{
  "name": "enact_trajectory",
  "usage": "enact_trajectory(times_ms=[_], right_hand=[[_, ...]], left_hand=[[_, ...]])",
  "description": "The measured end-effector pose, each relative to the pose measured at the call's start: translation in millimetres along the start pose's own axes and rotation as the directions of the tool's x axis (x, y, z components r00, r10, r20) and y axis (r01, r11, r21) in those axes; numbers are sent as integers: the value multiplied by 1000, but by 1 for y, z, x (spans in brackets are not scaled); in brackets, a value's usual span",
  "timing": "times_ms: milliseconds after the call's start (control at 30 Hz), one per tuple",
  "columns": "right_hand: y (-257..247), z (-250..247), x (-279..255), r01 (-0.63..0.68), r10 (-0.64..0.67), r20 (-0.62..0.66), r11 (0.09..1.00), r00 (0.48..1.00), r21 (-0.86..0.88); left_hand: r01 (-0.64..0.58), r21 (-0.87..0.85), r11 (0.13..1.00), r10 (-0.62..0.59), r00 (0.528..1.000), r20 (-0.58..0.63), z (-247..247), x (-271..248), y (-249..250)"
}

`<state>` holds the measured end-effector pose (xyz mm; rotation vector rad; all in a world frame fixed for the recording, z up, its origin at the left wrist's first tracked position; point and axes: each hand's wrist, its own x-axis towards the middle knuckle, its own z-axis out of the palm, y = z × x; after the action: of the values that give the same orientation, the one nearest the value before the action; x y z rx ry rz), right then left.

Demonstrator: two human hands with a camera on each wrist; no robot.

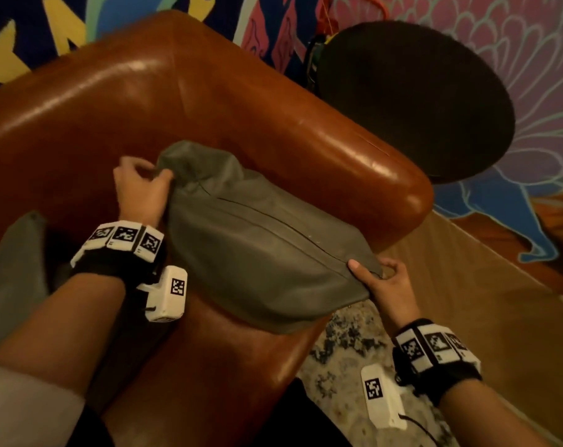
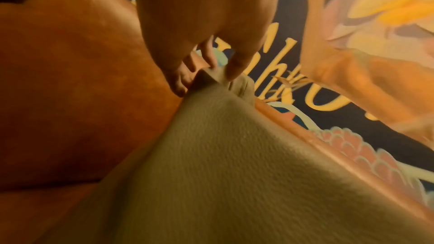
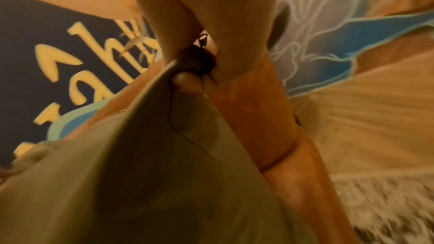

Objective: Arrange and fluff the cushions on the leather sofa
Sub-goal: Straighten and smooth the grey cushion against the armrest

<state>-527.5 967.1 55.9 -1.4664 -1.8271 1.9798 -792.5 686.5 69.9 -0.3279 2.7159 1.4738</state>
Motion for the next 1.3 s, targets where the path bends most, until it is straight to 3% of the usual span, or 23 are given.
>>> enact_trajectory(times_ms=[67, 133, 233, 333, 433, 533, 633, 767, 833, 967, 1000, 1067, 1100, 1167, 1233, 1300], right_hand=[[11, -3, -6, -77, 86, -41, 982, 995, 173], [16, -2, -14, -138, 147, -22, 962, 989, 234], [18, 3, -20, -171, 170, 23, 984, 985, 42], [10, -2, -20, -47, 45, -34, 995, 998, -87], [13, -12, -20, -1, 1, -56, 1000, 998, -3], [25, -7, -25, -41, 44, -76, 999, 996, 33], [27, -2, -27, -56, 75, -139, 989, 987, 137], [20, -9, -33, 100, -90, -162, 994, 983, 53], [18, -10, -36, 114, -102, -137, 990, 985, 84], [21, 0, -43, -10, 39, -138, 978, 990, 207], [24, 1, -45, -10, 40, -112, 967, 993, 255], [30, 1, -49, -38, 52, -37, 947, 998, 320], [30, 1, -52, -58, 63, -3, 941, 998, 333], [31, 0, -56, -62, 55, 28, 941, 998, 334], [28, 0, -58, -31, 26, 20, 942, 999, 334], [23, 0, -57, 19, -22, 6, 938, 1000, 346]], left_hand=[[-34, -95, 995, 45, 993, 112, 4, 7, 12], [-139, 17, 990, 132, 968, 213, 7, 10, 17], [-281, 118, 952, 253, 944, 210, 12, 13, 23], [-302, 136, 943, 277, 944, 180, 11, 21, 27], [-99, 169, 981, 88, 993, 73, 9, 34, 23], [54, 124, 991, -58, 998, 25, 16, 32, 15], [53, -42, 998, -53, 998, 19, 19, 23, 14], [38, -93, 995, -37, 999, 13, 5, 40, 8], [85, -35, 996, -82, 994, 77, 0, 49, 8], [158, -5, 987, -153, 965, 212, 0, 41, 11], [222, -91, 971, -191, 944, 267, 0, 38, 5], [385, -360, 850, -226, 883, 411, 0, 31, -14], [406, -439, 802, -200, 874, 442, -1, 25, -23], [292, -434, 853, -109, 911, 399, -5, 15, -32], [69, -307, 949, 31, 950, 310, -11, 19, -32], [-89, -182, 979, 139, 950, 281, -19, 31, -23]])
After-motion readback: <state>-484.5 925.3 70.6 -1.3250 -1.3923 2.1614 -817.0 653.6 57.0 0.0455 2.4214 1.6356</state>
